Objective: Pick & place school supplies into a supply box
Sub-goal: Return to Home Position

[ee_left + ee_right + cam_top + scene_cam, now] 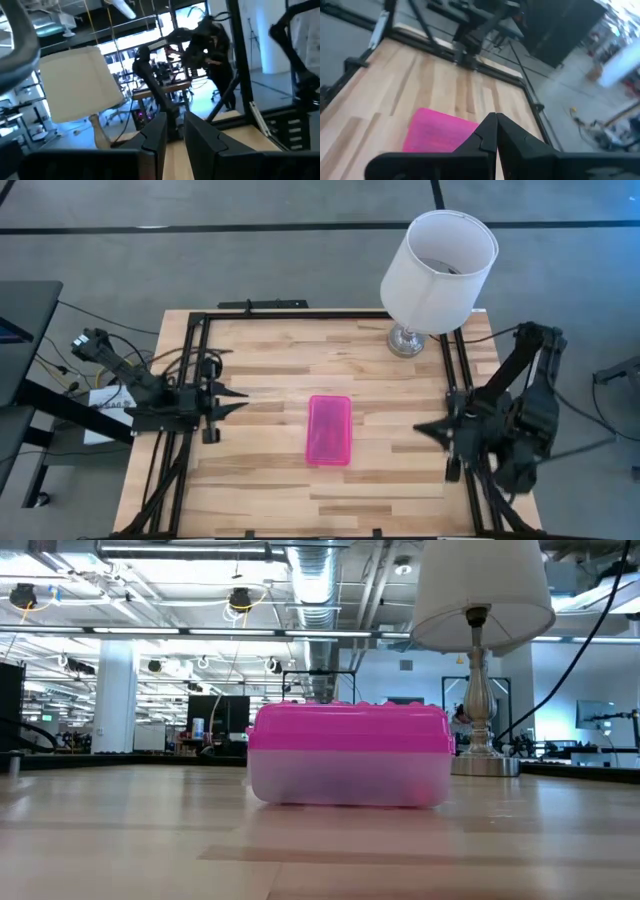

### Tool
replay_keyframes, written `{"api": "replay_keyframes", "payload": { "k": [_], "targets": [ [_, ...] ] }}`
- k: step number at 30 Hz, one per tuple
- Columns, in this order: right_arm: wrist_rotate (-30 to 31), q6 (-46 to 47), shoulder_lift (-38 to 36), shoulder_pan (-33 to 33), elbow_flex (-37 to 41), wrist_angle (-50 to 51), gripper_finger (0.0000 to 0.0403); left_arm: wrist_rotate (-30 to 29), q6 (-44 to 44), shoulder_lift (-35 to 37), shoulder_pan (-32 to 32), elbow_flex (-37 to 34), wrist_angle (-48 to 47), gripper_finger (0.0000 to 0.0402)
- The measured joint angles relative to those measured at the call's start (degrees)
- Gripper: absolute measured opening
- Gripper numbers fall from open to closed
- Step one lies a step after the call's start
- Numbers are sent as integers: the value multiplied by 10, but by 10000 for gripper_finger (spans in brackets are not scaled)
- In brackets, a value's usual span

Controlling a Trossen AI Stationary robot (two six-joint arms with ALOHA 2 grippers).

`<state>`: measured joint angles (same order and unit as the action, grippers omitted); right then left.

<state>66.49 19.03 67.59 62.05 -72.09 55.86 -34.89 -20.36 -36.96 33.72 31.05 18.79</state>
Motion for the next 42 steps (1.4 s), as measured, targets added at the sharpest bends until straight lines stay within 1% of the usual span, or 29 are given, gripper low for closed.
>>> {"api": "replay_keyframes", "payload": {
  "k": [2, 4, 8, 11, 15, 20, 21, 23, 25, 26, 27, 28, 30, 31, 32, 33, 36, 37, 38, 40, 42],
  "targets": [
    [12, 27, -34, -7, 30, 6, 0, 1, 7, 30, 0, -11, -33, 61],
    [28, 41, -71, -8, 70, 3, 0, -20, 12, 55, 0, -27, -55, 61],
    [65, 78, -156, -8, 150, -6, 0, -74, -5, 95, 0, -64, -61, 61],
    [78, 84, -223, -6, 214, -42, 0, -80, -27, 141, 0, -103, -64, 61],
    [86, 58, -303, -6, 298, -119, 0, -80, -49, 222, -2, -176, -32, 61],
    [84, 6, -377, -6, 393, -226, 0, -87, -73, 352, -13, -280, 31, 61],
    [82, -5, -391, -6, 410, -247, 0, -93, -72, 371, -17, -297, 37, 61],
    [63, -30, -421, -9, 440, -286, 0, -116, -67, 365, -27, -304, 38, 61],
    [27, -78, -452, -21, 467, -343, 0, -106, -46, 363, -40, -302, 18, 61],
    [-5, -119, -467, -31, 479, -385, 0, -87, -42, 358, -49, -301, 20, 61],
    [-51, -171, -480, -45, 494, -440, 0, -69, -38, 357, -58, -302, 23, 61],
    [-110, -229, -490, -61, 512, -502, 0, -49, -33, 361, -68, -304, 22, 61],
    [-258, -338, -500, -96, 543, -612, 0, -7, -19, 368, -84, -304, 24, 61],
    [-325, -373, -504, -115, 554, -643, 0, 9, -11, 368, -92, -304, 21, 61],
    [-368, -392, -506, -133, 561, -656, 0, 25, -2, 367, -99, -304, 9, 61],
    [-391, -397, -507, -156, 565, -661, 0, 38, 8, 367, -106, -304, 1, 61],
    [-397, -369, -506, -228, 578, -657, 0, 77, 33, 367, -128, -304, -4, 61],
    [-412, -358, -499, -255, 583, -659, 0, 95, 40, 366, -136, -304, -8, 61],
    [-440, -348, -489, -283, 586, -659, 0, 112, 46, 362, -144, -304, -10, 61],
    [-516, -334, -464, -340, 591, -663, 0, 136, 56, 355, -160, -304, -13, 61],
    [-578, -330, -445, -392, 591, -675, 0, 141, 63, 349, -175, -304, -14, 61]
  ]
}}
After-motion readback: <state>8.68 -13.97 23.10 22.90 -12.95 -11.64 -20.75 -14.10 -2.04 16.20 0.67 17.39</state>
